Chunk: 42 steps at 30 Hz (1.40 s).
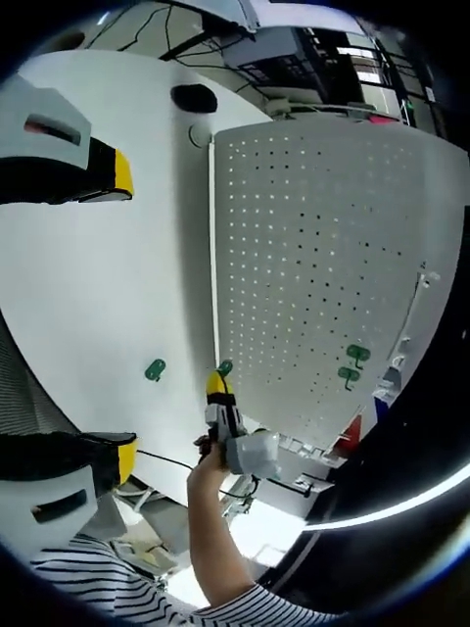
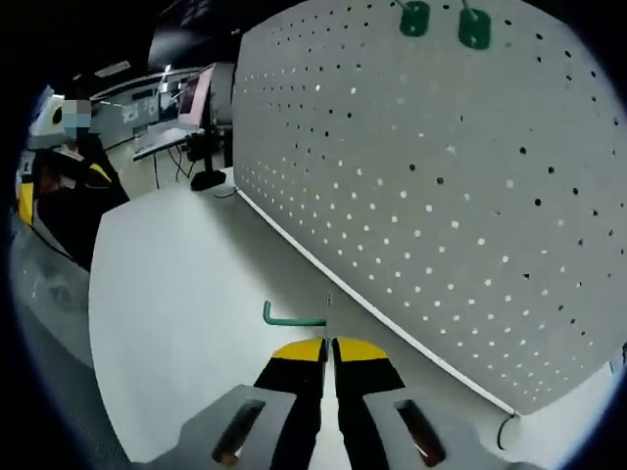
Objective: Insert the hook assembly into the mounting plate slot until the hook locks in place.
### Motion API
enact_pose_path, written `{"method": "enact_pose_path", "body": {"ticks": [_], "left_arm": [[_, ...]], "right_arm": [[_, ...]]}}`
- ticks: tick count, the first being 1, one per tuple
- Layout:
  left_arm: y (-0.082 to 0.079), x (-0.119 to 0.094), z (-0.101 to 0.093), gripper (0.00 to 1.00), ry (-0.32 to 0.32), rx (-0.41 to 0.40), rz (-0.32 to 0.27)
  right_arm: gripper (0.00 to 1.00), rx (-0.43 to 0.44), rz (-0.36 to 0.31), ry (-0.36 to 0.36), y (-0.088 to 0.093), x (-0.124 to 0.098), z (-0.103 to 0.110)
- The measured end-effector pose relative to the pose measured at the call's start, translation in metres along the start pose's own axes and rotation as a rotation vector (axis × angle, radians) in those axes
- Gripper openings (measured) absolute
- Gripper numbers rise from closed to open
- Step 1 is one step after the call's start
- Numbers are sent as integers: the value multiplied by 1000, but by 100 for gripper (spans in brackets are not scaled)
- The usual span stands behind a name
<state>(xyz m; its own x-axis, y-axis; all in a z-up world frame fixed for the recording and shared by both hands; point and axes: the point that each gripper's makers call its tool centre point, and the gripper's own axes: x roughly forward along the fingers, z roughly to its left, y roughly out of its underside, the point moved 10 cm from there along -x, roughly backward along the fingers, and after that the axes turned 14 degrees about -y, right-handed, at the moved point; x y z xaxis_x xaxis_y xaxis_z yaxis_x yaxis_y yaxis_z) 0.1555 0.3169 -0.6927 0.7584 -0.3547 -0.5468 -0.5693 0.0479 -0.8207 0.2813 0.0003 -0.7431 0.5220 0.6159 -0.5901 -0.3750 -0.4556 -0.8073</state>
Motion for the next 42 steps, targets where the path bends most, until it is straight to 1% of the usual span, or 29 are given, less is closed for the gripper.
{"method": "enact_pose_path", "body": {"ticks": [3, 5, 6, 7, 8, 11, 18, 19, 23, 26, 28, 30, 32, 35, 40, 42], "left_arm": [[-7, -3, -5, 100, 6, -8, -14], [-14, -5, -6, 100, -1, -43, -35], [-18, -6, -7, 100, -1, -60, -36], [-21, -7, -7, 100, -2, -71, -43], [-26, -7, -8, 100, -8, -78, -56], [-35, -8, -12, 98, 6, -88, -75], [-55, -5, -23, 93, 57, -115, -109], [-56, -5, -24, 92, 63, -118, -111], [-63, -2, -32, 89, 92, -113, -115], [-67, -2, -38, 83, 125, -113, -119], [-68, -2, -42, 79, 147, -119, -119], [-69, -1, -45, 77, 166, -130, -117], [-70, -1, -48, 73, 186, -148, -117], [-71, -1, -51, 71, 206, -173, -119], [-72, -1, -54, 65, 224, -175, -120], [-73, -1, -57, 65, 242, -189, -120]], "right_arm": [[1, -16, -45, -1, -11, -3, 13], [1, -13, -65, -3, -16, -6, 20], [1, -19, -96, 1, -21, -8, 26], [1, -16, -103, 1, -23, -9, 28], [1, -6, -126, 0, -26, -11, 33], [1, 18, -172, -1, -34, -16, 43], [1, 77, -284, -6, -50, -31, 68], [1, 92, -306, -13, -53, -33, 72], [1, 106, -344, -14, -59, -41, 82], [1, 154, -387, -27, -61, -44, 90], [1, 168, -394, -30, -60, -46, 95], [1, 181, -404, -30, -60, -47, 100], [1, 199, -418, -36, -59, -49, 105], [1, 217, -436, -49, -60, -51, 113], [1, 240, -472, -70, -66, -55, 126], [1, 240, -487, -79, -70, -56, 130]]}}
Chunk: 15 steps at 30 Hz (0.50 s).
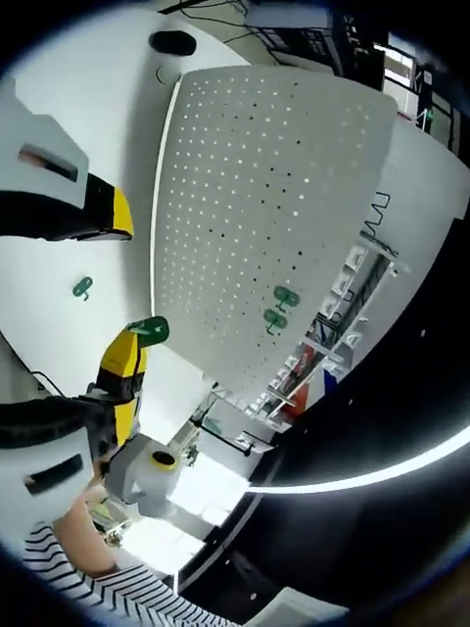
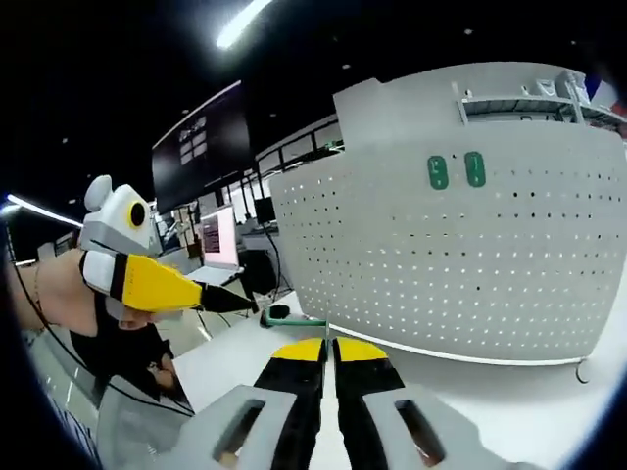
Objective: Insert the hook assembly into the mounting plate slot until the hook locks in place.
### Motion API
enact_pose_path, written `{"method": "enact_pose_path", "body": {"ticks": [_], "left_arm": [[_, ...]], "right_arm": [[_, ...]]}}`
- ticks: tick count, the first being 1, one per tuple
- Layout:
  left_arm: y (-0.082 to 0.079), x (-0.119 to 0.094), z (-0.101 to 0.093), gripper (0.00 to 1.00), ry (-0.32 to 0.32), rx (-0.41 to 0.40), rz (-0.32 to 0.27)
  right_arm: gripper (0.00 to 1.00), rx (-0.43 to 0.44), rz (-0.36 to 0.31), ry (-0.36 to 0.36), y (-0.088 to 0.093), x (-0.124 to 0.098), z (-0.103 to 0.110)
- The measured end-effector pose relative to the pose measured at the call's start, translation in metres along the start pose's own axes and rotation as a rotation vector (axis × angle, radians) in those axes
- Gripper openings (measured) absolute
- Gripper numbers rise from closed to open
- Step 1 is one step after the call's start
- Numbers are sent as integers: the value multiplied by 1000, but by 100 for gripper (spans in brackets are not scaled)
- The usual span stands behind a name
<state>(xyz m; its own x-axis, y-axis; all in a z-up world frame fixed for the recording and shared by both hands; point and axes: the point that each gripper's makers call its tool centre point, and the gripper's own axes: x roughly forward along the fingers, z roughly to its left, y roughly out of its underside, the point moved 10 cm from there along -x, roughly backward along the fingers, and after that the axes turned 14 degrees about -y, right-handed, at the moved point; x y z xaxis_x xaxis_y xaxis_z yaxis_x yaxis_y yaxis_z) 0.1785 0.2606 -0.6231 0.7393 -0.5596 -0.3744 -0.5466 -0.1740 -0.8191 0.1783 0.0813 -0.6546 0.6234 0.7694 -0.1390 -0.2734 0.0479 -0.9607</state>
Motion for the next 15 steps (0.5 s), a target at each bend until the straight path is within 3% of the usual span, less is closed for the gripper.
{"method": "enact_pose_path", "body": {"ticks": [5, 15], "left_arm": [[0, 2, -7, 64, 26, -10, -2], [0, 2, -10, 48, 66, -41, -12]], "right_arm": [[1, 22, -31, -15, -1, -1, 8], [1, 42, -69, -44, -8, 3, 24]]}}
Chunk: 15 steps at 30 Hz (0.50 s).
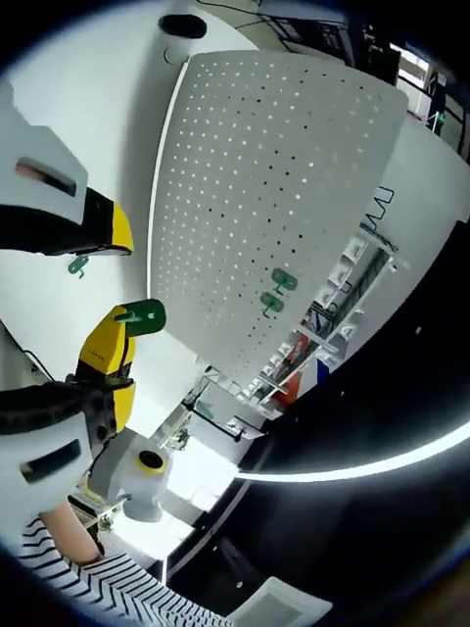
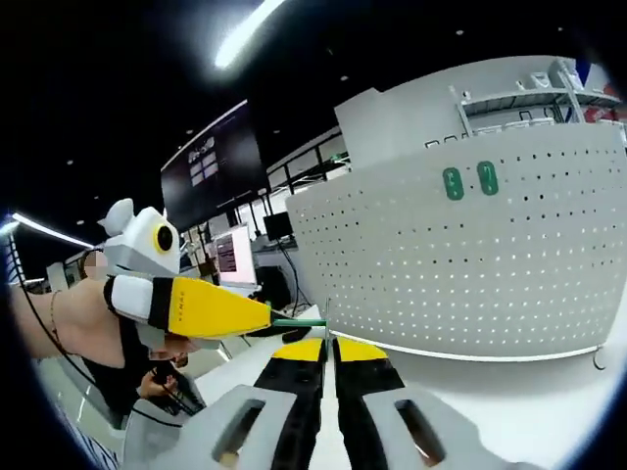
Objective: Insert the hook assembly into the mounting plate slot until the hook locks in place.
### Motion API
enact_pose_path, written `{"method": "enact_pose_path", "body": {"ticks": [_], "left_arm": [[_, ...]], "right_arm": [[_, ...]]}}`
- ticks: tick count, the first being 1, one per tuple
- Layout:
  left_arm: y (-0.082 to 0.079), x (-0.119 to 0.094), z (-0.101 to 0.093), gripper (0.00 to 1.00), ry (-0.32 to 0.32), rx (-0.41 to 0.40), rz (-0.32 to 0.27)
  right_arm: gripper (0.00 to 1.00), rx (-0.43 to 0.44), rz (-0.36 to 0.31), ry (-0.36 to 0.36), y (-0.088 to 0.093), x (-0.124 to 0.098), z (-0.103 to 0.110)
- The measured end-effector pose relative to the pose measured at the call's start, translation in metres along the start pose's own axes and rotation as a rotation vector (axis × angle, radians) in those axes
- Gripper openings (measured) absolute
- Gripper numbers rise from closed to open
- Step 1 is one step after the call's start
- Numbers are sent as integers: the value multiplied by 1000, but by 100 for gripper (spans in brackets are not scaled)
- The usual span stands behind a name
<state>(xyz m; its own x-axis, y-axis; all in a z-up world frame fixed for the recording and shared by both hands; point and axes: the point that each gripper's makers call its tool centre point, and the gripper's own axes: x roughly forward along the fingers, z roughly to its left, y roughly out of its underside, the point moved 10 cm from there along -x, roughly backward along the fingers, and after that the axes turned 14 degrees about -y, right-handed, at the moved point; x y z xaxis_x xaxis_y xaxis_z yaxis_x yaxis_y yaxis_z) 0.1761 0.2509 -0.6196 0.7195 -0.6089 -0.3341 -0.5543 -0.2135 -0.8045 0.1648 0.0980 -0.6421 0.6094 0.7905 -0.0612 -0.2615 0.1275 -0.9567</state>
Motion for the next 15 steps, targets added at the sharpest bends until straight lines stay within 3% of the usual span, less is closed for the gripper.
{"method": "enact_pose_path", "body": {"ticks": [5, 10, 15], "left_arm": [[-2, -2, 1, 39, 17, -24, -13], [-2, -5, 3, 24, 21, -22, -22], [-2, -7, 3, 18, 26, -27, -23]], "right_arm": [[1, 1, -12, -16, -2, 4, 7], [1, -2, -13, -30, -1, 8, 12], [1, 1, -14, -34, 0, 9, 14]]}}
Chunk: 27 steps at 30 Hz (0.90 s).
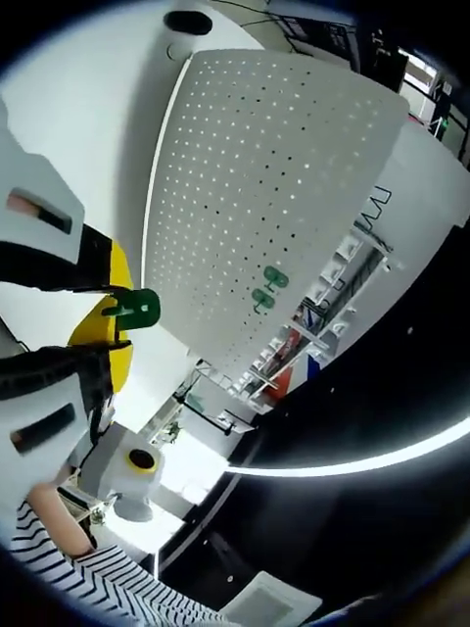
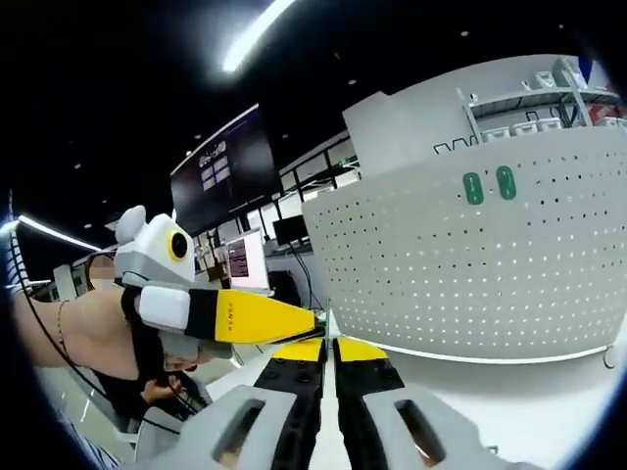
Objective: Insert the hook assembly into the mounting plate slot until the hook locks in place.
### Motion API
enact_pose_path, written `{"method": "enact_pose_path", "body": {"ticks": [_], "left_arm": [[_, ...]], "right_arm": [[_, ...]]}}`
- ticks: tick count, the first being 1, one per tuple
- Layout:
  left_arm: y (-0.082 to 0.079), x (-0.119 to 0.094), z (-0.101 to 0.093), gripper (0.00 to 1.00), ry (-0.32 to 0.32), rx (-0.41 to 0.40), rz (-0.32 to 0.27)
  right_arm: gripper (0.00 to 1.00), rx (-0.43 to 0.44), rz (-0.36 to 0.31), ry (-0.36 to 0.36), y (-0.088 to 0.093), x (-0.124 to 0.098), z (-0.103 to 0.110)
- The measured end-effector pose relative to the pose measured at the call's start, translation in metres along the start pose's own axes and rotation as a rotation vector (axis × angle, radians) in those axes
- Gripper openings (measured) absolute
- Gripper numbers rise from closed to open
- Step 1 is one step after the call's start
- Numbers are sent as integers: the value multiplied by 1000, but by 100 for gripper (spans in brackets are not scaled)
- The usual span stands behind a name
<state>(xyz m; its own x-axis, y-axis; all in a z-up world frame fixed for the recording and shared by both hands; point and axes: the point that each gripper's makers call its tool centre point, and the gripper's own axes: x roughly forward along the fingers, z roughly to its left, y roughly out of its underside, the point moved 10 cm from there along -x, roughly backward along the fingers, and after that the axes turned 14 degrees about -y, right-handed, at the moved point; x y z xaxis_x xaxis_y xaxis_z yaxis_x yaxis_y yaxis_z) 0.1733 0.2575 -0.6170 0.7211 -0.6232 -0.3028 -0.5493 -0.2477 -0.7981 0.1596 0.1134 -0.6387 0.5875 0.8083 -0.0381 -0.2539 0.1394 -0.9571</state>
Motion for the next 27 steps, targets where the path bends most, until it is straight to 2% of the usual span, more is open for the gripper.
{"method": "enact_pose_path", "body": {"ticks": [20, 27], "left_arm": [[1, -4, 0, 4, 11, -46, -13], [1, -6, 2, 4, 16, -71, -11]], "right_arm": [[1, -10, -11, 15, 0, -4, 1], [1, -19, -8, 9, 0, -3, 3]]}}
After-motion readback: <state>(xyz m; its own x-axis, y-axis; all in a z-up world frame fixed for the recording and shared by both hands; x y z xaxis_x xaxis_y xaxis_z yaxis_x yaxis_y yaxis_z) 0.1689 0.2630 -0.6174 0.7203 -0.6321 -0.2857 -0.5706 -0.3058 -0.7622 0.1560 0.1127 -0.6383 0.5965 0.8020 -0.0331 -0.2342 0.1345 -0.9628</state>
